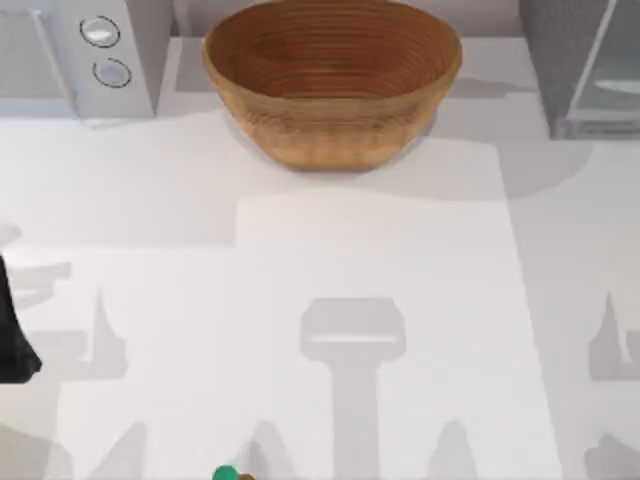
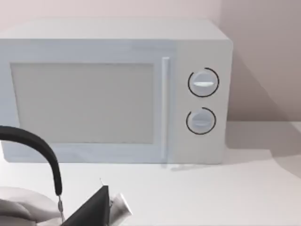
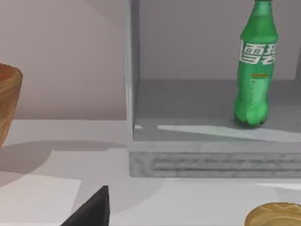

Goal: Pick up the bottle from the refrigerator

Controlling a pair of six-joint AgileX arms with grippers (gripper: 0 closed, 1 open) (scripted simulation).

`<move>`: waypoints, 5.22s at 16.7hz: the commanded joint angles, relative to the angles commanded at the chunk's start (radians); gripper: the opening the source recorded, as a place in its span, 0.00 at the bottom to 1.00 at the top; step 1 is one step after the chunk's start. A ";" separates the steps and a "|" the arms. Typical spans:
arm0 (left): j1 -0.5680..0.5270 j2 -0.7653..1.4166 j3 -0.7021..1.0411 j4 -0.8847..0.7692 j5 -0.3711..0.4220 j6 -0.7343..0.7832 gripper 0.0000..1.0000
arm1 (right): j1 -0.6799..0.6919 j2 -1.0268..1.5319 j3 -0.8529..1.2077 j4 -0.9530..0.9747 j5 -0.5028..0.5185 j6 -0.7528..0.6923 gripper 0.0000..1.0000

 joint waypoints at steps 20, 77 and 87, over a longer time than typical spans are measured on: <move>0.000 0.000 0.000 0.000 0.000 0.000 1.00 | -0.398 1.347 0.127 1.194 -0.382 0.012 1.00; 0.000 0.000 0.000 0.000 0.000 0.000 1.00 | -0.243 2.326 1.337 0.985 -0.207 0.002 0.47; 0.000 0.000 0.000 0.000 0.000 0.000 1.00 | -0.243 2.326 1.337 0.985 -0.207 0.002 0.00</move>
